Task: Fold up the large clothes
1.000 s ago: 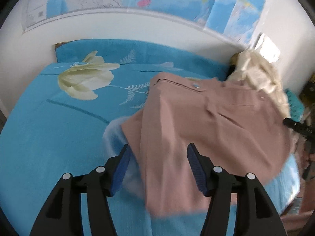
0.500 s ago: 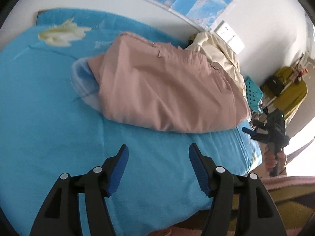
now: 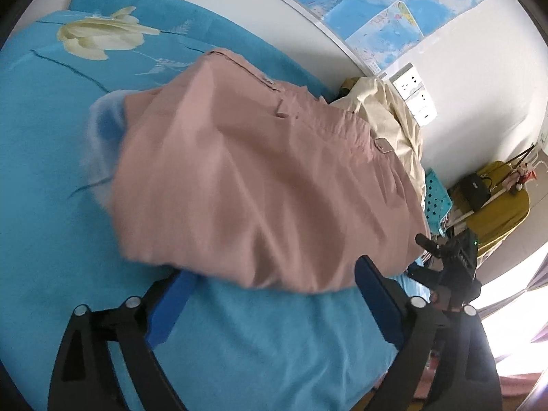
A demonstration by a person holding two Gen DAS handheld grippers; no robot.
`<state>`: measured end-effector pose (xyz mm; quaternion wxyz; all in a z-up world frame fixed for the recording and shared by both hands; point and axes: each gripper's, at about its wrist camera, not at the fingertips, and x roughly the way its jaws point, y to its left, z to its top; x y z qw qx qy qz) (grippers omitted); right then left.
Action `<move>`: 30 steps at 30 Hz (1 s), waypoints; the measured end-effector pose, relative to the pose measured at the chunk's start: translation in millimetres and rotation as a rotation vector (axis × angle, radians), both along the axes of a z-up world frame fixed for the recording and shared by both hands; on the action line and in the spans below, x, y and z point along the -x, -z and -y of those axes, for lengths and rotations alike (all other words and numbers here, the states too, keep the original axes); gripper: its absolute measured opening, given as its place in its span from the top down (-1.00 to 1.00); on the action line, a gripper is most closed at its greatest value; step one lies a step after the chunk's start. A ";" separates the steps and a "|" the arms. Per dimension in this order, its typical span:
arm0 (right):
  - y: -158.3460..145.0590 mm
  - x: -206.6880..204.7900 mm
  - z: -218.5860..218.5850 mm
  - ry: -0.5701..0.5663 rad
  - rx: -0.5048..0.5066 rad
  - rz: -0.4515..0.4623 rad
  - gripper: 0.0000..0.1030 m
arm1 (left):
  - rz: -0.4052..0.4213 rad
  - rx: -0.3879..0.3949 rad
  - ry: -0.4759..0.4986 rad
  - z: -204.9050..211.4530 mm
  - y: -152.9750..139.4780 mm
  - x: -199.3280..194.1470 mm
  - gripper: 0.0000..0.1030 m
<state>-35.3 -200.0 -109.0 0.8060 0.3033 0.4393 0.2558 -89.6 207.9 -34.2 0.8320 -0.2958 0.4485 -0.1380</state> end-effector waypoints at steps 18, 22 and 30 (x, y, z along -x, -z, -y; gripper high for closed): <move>-1.8 -16.4 -12.2 0.123 0.003 0.000 -0.69 | -0.028 0.038 -0.036 21.3 5.2 -44.6 -0.48; -1.9 -26.8 -20.6 0.110 0.002 0.011 -0.64 | -0.052 0.027 -0.058 18.8 8.7 -51.9 -0.09; 2.3 -39.5 -29.2 0.105 0.008 0.024 -0.38 | -0.049 -0.014 -0.034 34.6 4.5 -62.5 -0.52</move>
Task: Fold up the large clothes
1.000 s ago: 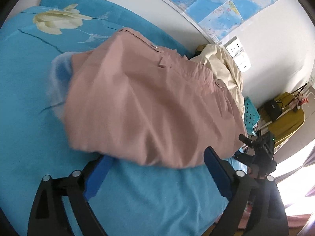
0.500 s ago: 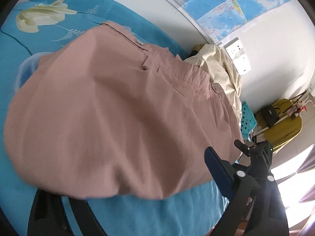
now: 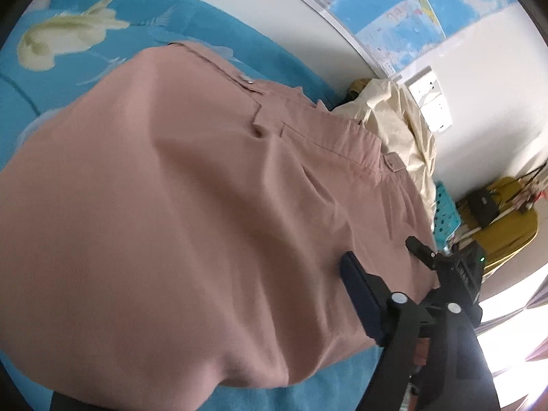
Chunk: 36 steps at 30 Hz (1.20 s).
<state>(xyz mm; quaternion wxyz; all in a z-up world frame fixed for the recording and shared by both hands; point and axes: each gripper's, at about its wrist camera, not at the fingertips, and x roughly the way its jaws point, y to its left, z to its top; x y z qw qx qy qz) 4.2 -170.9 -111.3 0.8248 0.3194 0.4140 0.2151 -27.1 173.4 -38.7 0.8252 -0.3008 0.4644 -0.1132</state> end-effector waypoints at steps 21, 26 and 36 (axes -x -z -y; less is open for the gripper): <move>4.9 -7.6 7.8 -0.022 -0.012 -0.039 -0.01 | -0.010 -0.140 -0.002 18.1 -1.1 -7.6 -0.47; 3.2 -8.2 4.2 -0.027 -0.007 -0.033 -0.19 | -0.002 -0.127 0.002 16.4 0.5 -9.5 -0.50; 8.7 -14.5 5.4 -0.066 -0.007 -0.044 0.52 | -0.015 -0.112 -0.027 6.7 3.7 -16.3 -0.02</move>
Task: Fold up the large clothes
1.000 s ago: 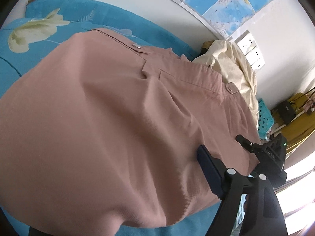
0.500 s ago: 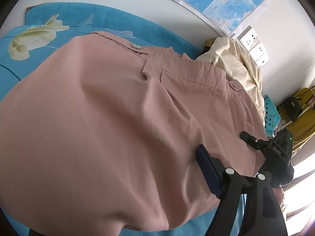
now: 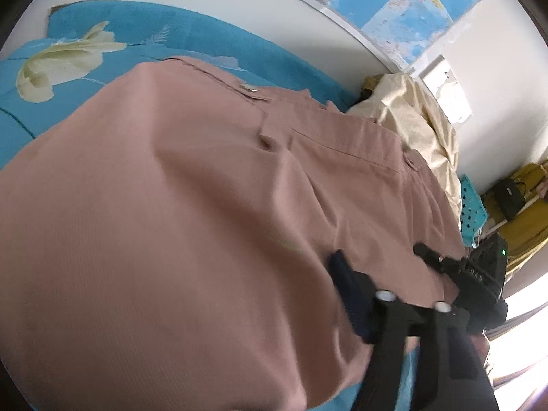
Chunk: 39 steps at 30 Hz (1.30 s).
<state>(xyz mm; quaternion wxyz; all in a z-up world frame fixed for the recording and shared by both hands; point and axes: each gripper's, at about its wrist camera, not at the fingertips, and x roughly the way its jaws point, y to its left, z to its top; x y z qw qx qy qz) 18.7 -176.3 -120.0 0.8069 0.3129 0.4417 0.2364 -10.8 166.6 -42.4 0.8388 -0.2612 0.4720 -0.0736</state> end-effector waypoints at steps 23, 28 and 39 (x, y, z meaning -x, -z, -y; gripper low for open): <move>-206.8 -60.8 -172.3 -0.356 -0.086 0.405 0.67 | 0.201 -0.182 -0.083 -133.5 -163.6 -67.2 0.73; -234.9 -98.6 -256.1 -0.408 -0.142 0.470 0.67 | 0.276 -0.300 -0.261 -208.3 -209.3 -87.3 0.73; -74.5 -132.1 -437.3 -0.625 0.014 0.212 0.63 | 0.067 -0.293 -0.465 -369.2 -58.1 -90.8 0.71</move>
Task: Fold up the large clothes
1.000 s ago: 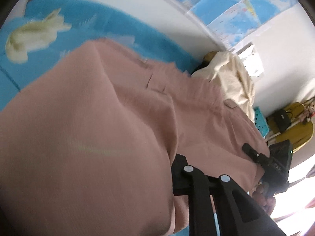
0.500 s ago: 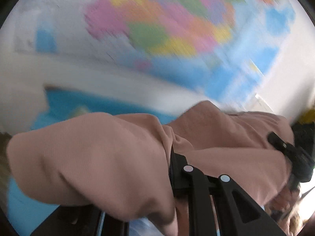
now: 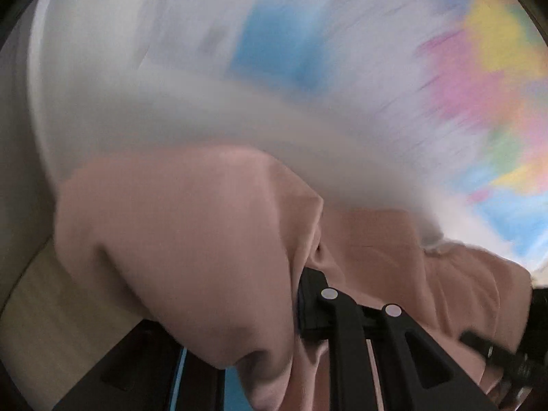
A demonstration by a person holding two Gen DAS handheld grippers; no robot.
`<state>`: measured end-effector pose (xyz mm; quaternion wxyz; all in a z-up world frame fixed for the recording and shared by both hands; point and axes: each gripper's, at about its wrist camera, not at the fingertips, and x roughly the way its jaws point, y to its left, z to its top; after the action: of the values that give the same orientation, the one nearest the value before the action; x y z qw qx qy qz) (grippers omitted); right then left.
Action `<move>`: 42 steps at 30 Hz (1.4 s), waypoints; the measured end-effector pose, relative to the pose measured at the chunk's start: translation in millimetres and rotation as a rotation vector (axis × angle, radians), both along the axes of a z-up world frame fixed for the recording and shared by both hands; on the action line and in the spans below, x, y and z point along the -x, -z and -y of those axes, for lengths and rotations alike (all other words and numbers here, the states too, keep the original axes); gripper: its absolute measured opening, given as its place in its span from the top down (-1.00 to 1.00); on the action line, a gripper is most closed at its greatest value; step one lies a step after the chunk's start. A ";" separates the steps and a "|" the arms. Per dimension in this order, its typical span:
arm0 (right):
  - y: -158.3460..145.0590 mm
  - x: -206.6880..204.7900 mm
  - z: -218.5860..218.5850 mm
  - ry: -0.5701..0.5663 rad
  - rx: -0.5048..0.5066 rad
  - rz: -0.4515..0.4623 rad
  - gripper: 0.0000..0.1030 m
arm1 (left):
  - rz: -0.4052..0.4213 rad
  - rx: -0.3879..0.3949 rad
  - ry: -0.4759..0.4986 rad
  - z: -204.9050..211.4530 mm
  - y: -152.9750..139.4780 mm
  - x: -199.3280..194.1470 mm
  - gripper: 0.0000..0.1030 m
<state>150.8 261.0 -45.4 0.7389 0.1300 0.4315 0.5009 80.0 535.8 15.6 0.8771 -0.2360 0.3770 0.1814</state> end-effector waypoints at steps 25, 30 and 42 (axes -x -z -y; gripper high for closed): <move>43.5 -26.1 66.7 0.094 0.107 -0.112 0.79 | -0.135 -0.079 -0.072 -11.0 41.5 28.3 0.05; 47.9 -19.6 73.0 0.100 0.141 -0.136 0.20 | -0.155 -0.164 -0.101 7.0 27.9 38.0 -0.25; -15.9 26.0 82.4 0.119 0.215 0.263 -0.01 | 0.007 -0.301 0.041 84.6 -22.1 80.8 -0.43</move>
<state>124.7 178.6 -29.6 0.8269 0.0089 0.3738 0.4200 -0.8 451.3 37.7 0.9074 -0.0945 0.3473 0.2170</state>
